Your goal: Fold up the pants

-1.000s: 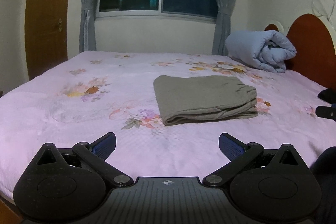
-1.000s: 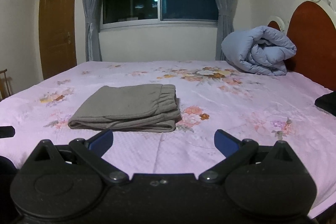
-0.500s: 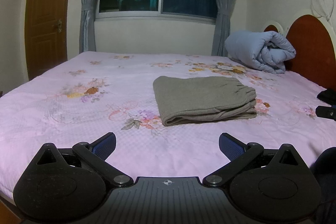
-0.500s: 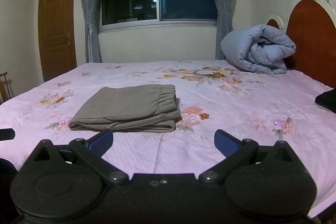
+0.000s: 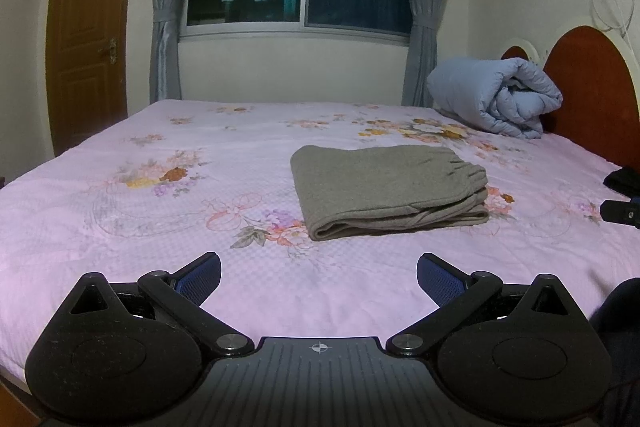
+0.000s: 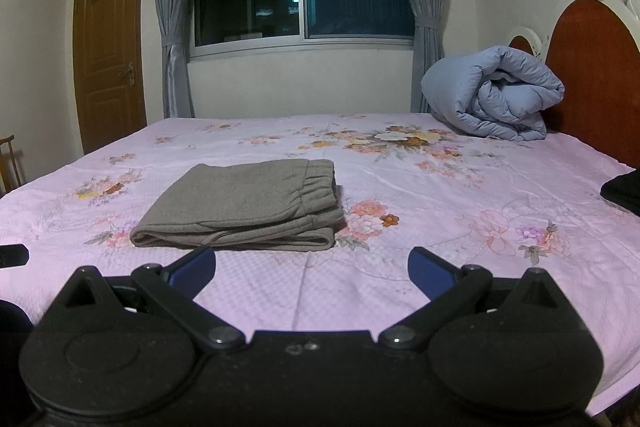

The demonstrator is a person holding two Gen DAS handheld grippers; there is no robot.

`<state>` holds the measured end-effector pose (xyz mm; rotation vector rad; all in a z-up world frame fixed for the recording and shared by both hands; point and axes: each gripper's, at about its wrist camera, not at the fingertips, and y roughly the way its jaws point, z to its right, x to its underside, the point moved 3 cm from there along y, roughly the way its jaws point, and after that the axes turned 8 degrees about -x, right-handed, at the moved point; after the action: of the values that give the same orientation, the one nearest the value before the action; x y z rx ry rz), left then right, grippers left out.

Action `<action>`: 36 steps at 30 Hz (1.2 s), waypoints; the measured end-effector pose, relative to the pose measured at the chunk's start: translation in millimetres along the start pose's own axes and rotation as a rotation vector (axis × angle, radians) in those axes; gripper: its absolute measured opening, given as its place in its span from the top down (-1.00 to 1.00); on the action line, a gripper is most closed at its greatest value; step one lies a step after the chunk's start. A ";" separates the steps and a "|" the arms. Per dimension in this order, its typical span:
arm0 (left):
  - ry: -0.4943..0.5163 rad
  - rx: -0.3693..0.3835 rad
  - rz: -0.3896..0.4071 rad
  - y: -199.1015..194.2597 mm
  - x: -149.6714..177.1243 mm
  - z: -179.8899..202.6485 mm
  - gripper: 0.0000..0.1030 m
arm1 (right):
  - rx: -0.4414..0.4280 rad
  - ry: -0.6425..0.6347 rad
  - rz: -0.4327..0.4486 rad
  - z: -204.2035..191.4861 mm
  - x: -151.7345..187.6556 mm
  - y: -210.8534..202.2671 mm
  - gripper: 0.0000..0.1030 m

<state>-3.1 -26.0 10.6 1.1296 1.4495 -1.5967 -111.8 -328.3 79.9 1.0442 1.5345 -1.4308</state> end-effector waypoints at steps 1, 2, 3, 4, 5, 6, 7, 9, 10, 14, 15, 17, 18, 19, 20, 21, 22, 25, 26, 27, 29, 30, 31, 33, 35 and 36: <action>0.001 -0.001 0.000 -0.2 0.3 0.3 -1.00 | 0.000 0.000 -0.001 0.0 0.0 0.1 -0.89; 0.001 0.000 0.001 -0.1 0.0 0.1 -1.00 | 0.001 0.001 -0.001 -0.1 0.1 -0.1 -0.89; 0.002 0.000 0.001 -0.2 0.1 0.4 -1.00 | 0.000 0.000 0.000 0.1 -0.1 0.1 -0.89; 0.004 -0.001 0.001 -0.3 0.2 0.4 -1.00 | -0.001 -0.001 0.000 -0.1 0.0 0.0 -0.89; 0.005 0.000 0.001 -0.2 0.4 0.2 -1.00 | -0.001 -0.002 -0.001 -0.2 0.0 0.1 -0.89; 0.005 0.000 0.001 0.0 0.3 0.1 -1.00 | 0.000 -0.001 -0.001 -0.1 0.0 0.1 -0.89; 0.005 -0.001 0.001 -0.1 0.4 0.0 -1.00 | 0.000 -0.001 -0.001 -0.2 0.0 0.1 -0.89; 0.004 0.000 0.000 0.0 0.4 0.2 -1.00 | 0.000 0.000 -0.001 0.1 0.2 -0.1 -0.89; 0.004 -0.001 0.001 -0.2 0.4 0.2 -1.00 | 0.000 0.000 -0.002 0.1 0.3 -0.3 -0.89; 0.005 0.000 0.001 0.1 0.2 0.3 -1.00 | -0.001 -0.001 -0.004 0.3 0.7 -0.3 -0.89; 0.005 -0.001 0.001 0.0 0.2 0.4 -1.00 | 0.000 -0.001 -0.003 0.3 0.4 0.0 -0.89; 0.004 0.001 0.001 0.0 0.3 0.2 -1.00 | -0.001 -0.001 -0.002 0.3 0.5 -0.4 -0.89; 0.005 -0.001 0.001 0.0 0.1 0.4 -1.00 | -0.001 -0.001 -0.003 0.3 0.4 0.0 -0.89; 0.004 -0.001 0.001 -0.1 0.2 0.3 -1.00 | -0.001 -0.001 -0.004 0.3 0.4 0.2 -0.89; 0.004 0.000 0.001 0.0 0.3 0.3 -1.00 | -0.001 -0.001 -0.005 0.2 0.5 -0.1 -0.89; 0.005 0.000 0.001 0.1 0.3 0.4 -1.00 | 0.000 -0.001 -0.003 0.1 0.5 -0.2 -0.89; 0.005 -0.001 0.001 0.0 0.2 0.3 -1.00 | -0.001 -0.001 -0.003 0.2 0.3 0.0 -0.89; 0.005 0.001 0.002 0.0 0.1 0.4 -1.00 | 0.000 -0.001 -0.003 0.0 0.5 -0.3 -0.89; 0.006 0.002 0.002 0.0 0.1 0.6 -1.00 | -0.001 -0.001 -0.002 0.0 0.5 -0.5 -0.89; 0.007 0.001 0.003 -0.4 0.1 0.6 -1.00 | -0.001 -0.001 -0.003 0.0 0.4 0.0 -0.89; 0.009 0.004 0.005 0.0 0.0 -0.5 -1.00 | 0.000 -0.001 -0.003 0.0 0.4 0.0 -0.89; 0.010 0.004 0.005 0.2 0.1 -0.7 -1.00 | 0.000 -0.001 -0.003 0.0 0.4 -0.2 -0.89; 0.009 0.005 0.004 0.2 0.0 -0.8 -1.00 | -0.001 -0.001 -0.003 0.1 0.3 -0.3 -0.89; 0.006 0.001 0.005 0.1 0.1 -1.0 -1.00 | 0.000 -0.001 -0.004 0.0 0.3 0.0 -0.89; 0.005 0.002 0.004 0.7 -0.2 -1.6 -1.00 | -0.001 -0.001 -0.003 0.1 0.3 -0.4 -0.89; 0.005 0.001 0.005 0.7 -0.3 -1.8 -1.00 | -0.001 -0.001 -0.004 0.1 0.2 0.0 -0.89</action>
<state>-2.1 -24.4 10.6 1.1375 1.4480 -1.5928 -111.9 -328.3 79.7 1.0404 1.5370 -1.4328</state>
